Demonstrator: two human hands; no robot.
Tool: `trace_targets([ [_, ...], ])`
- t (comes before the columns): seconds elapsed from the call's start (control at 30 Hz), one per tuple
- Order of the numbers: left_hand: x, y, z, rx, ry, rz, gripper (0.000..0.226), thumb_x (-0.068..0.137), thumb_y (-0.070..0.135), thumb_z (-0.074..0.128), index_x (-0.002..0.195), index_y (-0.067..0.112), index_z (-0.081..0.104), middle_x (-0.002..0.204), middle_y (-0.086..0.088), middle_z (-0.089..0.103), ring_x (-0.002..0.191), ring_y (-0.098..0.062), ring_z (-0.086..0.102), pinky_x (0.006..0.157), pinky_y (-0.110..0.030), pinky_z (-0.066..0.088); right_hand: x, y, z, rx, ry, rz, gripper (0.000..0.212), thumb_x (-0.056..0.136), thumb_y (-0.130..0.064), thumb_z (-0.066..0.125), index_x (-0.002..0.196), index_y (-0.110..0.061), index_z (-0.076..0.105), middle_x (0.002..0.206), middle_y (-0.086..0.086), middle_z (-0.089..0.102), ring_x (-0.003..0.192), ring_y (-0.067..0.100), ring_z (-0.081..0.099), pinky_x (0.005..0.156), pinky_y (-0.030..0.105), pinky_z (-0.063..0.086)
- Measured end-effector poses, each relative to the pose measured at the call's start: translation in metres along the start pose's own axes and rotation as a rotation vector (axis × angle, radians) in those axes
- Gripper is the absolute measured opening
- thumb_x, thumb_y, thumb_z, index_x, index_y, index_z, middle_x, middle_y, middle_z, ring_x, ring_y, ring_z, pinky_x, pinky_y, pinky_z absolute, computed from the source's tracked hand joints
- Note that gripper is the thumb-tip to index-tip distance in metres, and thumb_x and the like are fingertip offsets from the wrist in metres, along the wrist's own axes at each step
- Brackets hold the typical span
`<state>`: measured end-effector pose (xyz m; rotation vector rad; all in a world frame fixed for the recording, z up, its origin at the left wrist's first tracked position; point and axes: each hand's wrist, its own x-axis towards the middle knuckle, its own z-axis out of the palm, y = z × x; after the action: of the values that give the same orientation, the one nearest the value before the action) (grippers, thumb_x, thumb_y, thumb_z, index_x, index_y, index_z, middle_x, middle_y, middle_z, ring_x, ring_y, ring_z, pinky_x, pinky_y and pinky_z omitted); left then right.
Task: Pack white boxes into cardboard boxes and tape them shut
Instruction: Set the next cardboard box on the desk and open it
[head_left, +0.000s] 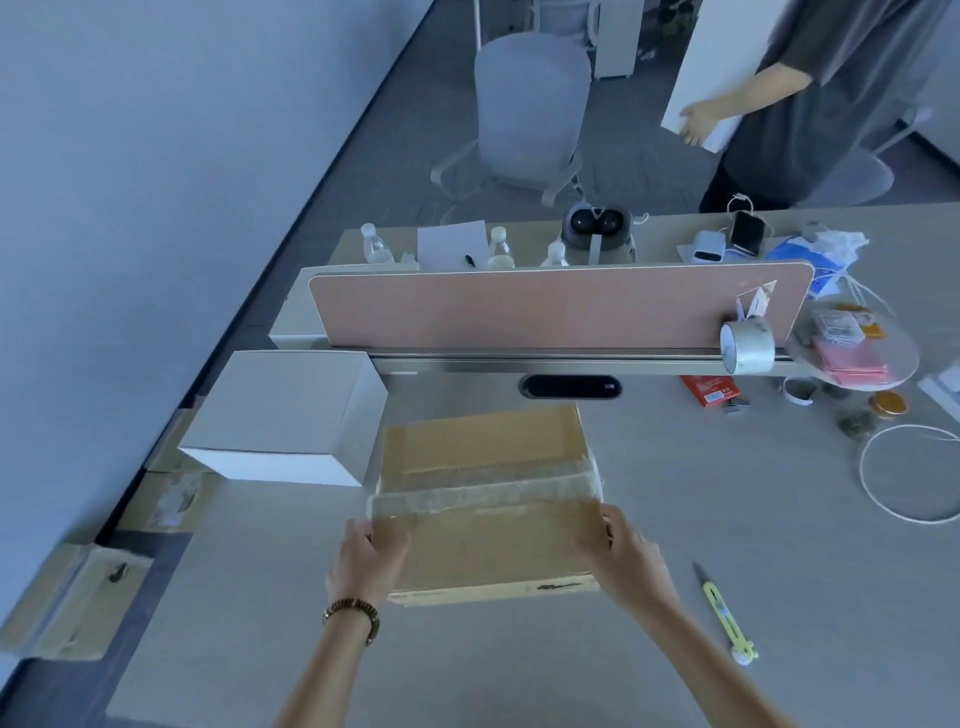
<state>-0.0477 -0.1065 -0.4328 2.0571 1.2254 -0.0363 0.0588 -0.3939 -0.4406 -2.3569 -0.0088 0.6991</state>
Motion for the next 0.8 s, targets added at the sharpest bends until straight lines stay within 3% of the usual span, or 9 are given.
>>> trace_targets([
  [0.1, -0.012, -0.004, -0.002, -0.098, -0.030, 0.052, 0.040, 0.073, 0.056, 0.055, 0.072, 0.021, 0.037, 0.061, 0.008, 0.040, 0.054, -0.015, 0.038, 0.054, -0.029, 0.028, -0.012, 0.009, -0.005, 0.139, -0.046, 0.004, 0.043, 0.091, -0.036, 0.062, 0.132, -0.034, 0.048, 0.122, -0.012, 0.065, 0.108, 0.019, 0.059, 0.085, 0.034, 0.046],
  [0.2, -0.013, -0.013, -0.005, -0.297, -0.057, -0.028, 0.062, 0.072, 0.074, 0.052, 0.085, 0.014, 0.048, 0.079, 0.000, 0.054, 0.072, -0.020, 0.052, 0.069, -0.036, 0.042, -0.022, 0.017, -0.010, 0.318, -0.089, 0.028, 0.030, 0.089, -0.043, 0.065, 0.116, -0.043, 0.053, 0.113, -0.019, 0.068, 0.104, 0.012, 0.062, 0.089, 0.037, 0.049],
  [0.27, -0.015, -0.019, -0.009, -0.515, -0.117, -0.091, 0.067, 0.085, 0.076, 0.048, 0.097, 0.010, 0.055, 0.090, -0.005, 0.061, 0.085, -0.023, 0.058, 0.078, -0.039, 0.046, -0.026, 0.025, -0.012, 0.393, -0.101, 0.021, 0.024, 0.088, -0.056, 0.063, 0.107, -0.045, 0.056, 0.106, -0.017, 0.070, 0.104, 0.014, 0.064, 0.096, 0.044, 0.049],
  [0.4, -0.019, -0.026, -0.022, -0.718, -0.250, -0.118, 0.053, 0.105, 0.047, 0.032, 0.101, 0.003, 0.061, 0.101, -0.020, 0.072, 0.092, -0.029, 0.066, 0.080, -0.038, 0.050, -0.035, 0.031, -0.018, 0.538, -0.148, 0.024, 0.054, 0.082, -0.078, 0.050, 0.106, -0.031, 0.061, 0.100, 0.003, 0.068, 0.102, 0.026, 0.063, 0.104, 0.050, 0.045],
  [0.47, -0.016, -0.028, -0.029, -0.727, -0.318, -0.141, 0.050, 0.105, 0.046, 0.035, 0.099, 0.003, 0.061, 0.103, -0.023, 0.070, 0.090, -0.029, 0.065, 0.079, -0.038, 0.050, -0.043, 0.030, -0.021, 0.658, -0.173, 0.041, 0.057, 0.093, -0.070, 0.043, 0.118, -0.025, 0.065, 0.109, 0.001, 0.073, 0.109, 0.023, 0.067, 0.106, 0.049, 0.046],
  [0.53, -0.012, -0.030, -0.034, -0.670, -0.394, -0.152, 0.048, 0.102, 0.047, 0.042, 0.103, 0.005, 0.066, 0.102, -0.018, 0.073, 0.092, -0.029, 0.067, 0.080, -0.039, 0.051, -0.049, 0.029, -0.021, 0.724, -0.161, 0.085, 0.061, 0.096, -0.064, 0.034, 0.124, -0.020, 0.066, 0.117, -0.001, 0.074, 0.112, 0.018, 0.068, 0.106, 0.047, 0.047],
  [0.6, -0.010, -0.032, -0.039, -0.611, -0.496, -0.146, 0.044, 0.102, 0.046, 0.045, 0.105, 0.011, 0.071, 0.101, -0.009, 0.076, 0.096, -0.026, 0.068, 0.084, -0.041, 0.051, -0.053, 0.028, -0.017, 0.743, -0.134, 0.120, 0.075, 0.091, -0.071, 0.027, 0.124, -0.016, 0.065, 0.120, 0.001, 0.073, 0.114, 0.019, 0.067, 0.107, 0.049, 0.045],
  [0.73, -0.008, -0.042, -0.051, -0.650, -0.669, -0.161, 0.030, 0.104, 0.026, 0.043, 0.103, 0.011, 0.068, 0.102, -0.011, 0.074, 0.092, -0.025, 0.068, 0.086, -0.039, 0.048, -0.059, 0.031, -0.005, 0.825, -0.129, 0.161, 0.090, 0.085, -0.079, 0.021, 0.127, -0.013, 0.064, 0.123, 0.004, 0.072, 0.118, 0.019, 0.064, 0.110, 0.047, 0.042],
  [0.8, -0.005, -0.049, -0.057, -0.669, -0.764, -0.091, 0.022, 0.090, 0.028, 0.063, 0.104, 0.014, 0.072, 0.103, -0.007, 0.074, 0.095, -0.022, 0.069, 0.092, -0.037, 0.047, -0.061, 0.034, 0.001, 0.850, -0.136, 0.163, 0.088, 0.083, -0.080, 0.028, 0.119, -0.008, 0.065, 0.122, 0.007, 0.070, 0.117, 0.020, 0.064, 0.111, 0.046, 0.042],
])
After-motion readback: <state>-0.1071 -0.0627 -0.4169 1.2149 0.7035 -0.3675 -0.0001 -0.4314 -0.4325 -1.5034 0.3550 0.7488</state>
